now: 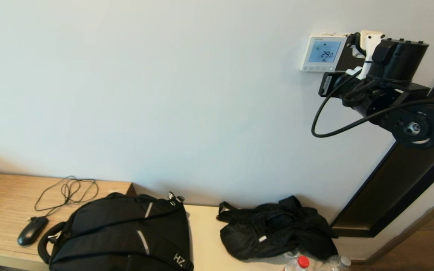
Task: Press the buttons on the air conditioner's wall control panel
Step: Press the temperature increase button, then turn off the central air conditioner
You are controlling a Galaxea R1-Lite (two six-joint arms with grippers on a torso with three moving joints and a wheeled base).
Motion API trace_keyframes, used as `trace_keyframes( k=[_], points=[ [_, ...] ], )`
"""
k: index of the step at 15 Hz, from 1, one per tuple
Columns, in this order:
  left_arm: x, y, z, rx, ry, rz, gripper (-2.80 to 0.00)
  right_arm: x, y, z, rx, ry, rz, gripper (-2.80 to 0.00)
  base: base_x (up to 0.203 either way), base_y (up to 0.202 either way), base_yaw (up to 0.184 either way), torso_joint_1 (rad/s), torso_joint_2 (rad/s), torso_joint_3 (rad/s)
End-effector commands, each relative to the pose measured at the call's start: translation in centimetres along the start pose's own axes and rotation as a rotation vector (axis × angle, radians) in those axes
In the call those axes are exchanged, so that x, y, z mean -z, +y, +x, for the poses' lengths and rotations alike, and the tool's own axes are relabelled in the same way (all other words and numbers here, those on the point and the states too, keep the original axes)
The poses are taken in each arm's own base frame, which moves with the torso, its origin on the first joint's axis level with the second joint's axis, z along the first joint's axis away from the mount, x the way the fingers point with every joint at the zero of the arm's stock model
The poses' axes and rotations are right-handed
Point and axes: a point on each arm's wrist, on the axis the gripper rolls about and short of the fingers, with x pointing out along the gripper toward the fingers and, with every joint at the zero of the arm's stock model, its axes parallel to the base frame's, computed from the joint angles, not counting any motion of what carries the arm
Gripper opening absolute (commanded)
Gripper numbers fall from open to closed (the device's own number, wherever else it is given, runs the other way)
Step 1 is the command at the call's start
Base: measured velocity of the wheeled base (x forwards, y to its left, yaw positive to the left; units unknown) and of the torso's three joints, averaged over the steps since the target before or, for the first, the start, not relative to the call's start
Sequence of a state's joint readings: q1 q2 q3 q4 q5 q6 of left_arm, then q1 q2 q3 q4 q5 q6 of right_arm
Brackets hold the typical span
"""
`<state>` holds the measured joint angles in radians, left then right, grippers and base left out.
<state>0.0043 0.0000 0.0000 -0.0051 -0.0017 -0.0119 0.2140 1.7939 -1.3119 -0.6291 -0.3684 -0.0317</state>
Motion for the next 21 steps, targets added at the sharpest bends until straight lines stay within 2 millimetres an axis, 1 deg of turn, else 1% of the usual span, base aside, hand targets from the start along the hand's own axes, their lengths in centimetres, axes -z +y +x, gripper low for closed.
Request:
trace_keyframes(
  k=[1,4,8,9,11,14,16,19,21],
  points=[
    [0.0,0.0,0.0,-0.001,0.000,0.000,-2.80,-1.4,-1.1,-2.7,-0.002,-0.018,0.006,-2.80,0.000,0.000,0.000,0.000,0.00,0.000],
    [0.0,0.0,0.0,-0.001,0.000,0.000,-2.80,-1.3,-2.3,-6.0,-0.018,0.010,0.000,-2.80,0.000,0.000,0.000,0.000,0.00,0.000],
    [0.0,0.0,0.0,-0.001,-0.001,0.000,-2.80,-0.4,-4.3,-11.4,-0.064,0.045,-0.010,-2.80,0.000,0.000,0.000,0.000,0.00,0.000],
    [0.0,0.0,0.0,-0.001,-0.001,0.000,-2.80,-0.2,-4.8,-12.5,-0.074,0.051,-0.012,-2.80,0.000,0.000,0.000,0.000,0.00,0.000],
    [0.0,0.0,0.0,-0.001,-0.001,0.000,-2.80,0.1,-5.5,-13.8,-0.094,0.057,-0.013,-2.80,0.000,0.000,0.000,0.000,0.00,0.000],
    [0.0,0.0,0.0,-0.001,0.000,0.000,-2.80,0.7,-5.9,-14.4,-0.089,0.074,-0.019,-2.80,0.000,0.000,0.000,0.000,0.00,0.000],
    [0.0,0.0,0.0,-0.001,-0.001,0.000,-2.80,1.0,-6.3,-15.6,-0.099,0.080,-0.019,-2.80,0.000,0.000,0.000,0.000,0.00,0.000],
    [0.0,0.0,0.0,-0.001,0.000,0.000,-2.80,1.5,-7.6,-18.7,-0.127,0.078,-0.019,-2.80,0.000,0.000,0.000,0.000,0.00,0.000],
    [0.0,0.0,0.0,-0.001,-0.001,0.000,-2.80,2.4,-8.9,-21.4,-0.143,0.100,-0.025,-2.80,0.000,0.000,0.000,0.000,0.00,0.000]
  ],
)
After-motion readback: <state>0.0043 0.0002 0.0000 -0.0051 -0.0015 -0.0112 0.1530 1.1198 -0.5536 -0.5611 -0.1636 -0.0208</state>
